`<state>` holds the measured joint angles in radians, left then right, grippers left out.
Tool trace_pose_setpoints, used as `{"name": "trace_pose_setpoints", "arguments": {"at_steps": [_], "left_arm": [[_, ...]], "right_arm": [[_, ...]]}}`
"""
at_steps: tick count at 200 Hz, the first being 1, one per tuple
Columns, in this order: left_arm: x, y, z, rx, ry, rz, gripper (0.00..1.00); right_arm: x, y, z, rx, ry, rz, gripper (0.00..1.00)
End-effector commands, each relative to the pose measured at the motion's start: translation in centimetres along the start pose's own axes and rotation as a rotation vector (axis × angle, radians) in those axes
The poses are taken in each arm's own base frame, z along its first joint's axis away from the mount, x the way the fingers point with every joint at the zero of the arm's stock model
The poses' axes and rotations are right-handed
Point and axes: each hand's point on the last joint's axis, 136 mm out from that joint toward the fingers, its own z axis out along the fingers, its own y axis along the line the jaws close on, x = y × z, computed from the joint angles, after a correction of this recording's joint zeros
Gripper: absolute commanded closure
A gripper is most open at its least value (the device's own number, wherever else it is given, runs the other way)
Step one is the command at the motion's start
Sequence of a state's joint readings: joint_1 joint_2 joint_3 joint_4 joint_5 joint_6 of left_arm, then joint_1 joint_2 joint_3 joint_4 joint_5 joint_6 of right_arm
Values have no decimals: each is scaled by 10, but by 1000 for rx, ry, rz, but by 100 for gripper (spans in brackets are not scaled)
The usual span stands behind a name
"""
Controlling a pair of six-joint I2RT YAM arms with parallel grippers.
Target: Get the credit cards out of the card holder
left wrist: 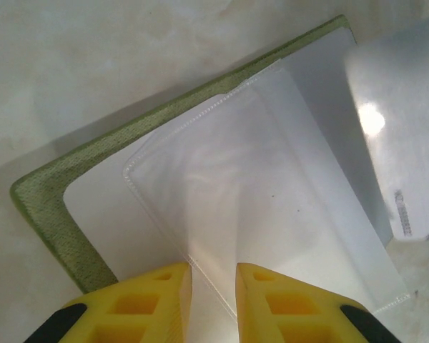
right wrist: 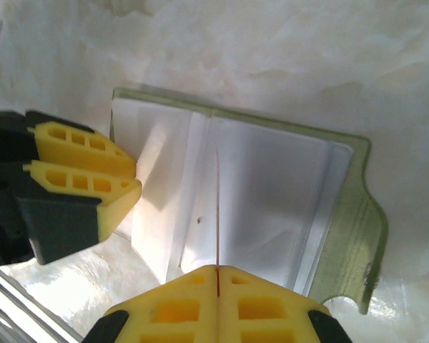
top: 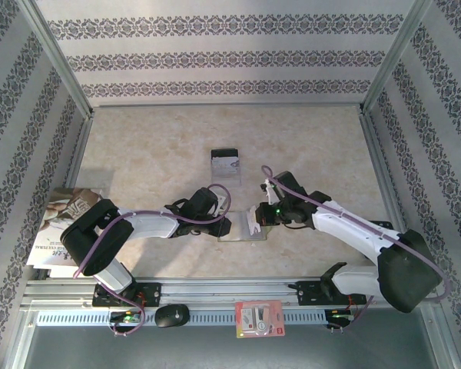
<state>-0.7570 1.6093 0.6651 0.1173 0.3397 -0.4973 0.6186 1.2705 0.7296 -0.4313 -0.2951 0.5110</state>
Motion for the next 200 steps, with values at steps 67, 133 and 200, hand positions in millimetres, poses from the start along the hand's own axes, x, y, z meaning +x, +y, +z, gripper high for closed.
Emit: {"name": "trace_pose_setpoints", "arguments": {"at_steps": [67, 133, 200], "left_arm": [[7, 15, -1, -37, 14, -12, 76], [5, 14, -1, -31, 10, -17, 76], [5, 15, -3, -34, 7, -20, 76]], "right_arm": [[11, 9, 23, 45, 73, -82, 86], [12, 18, 30, -21, 83, -64, 82], [22, -11, 31, -28, 110, 62, 65]]}}
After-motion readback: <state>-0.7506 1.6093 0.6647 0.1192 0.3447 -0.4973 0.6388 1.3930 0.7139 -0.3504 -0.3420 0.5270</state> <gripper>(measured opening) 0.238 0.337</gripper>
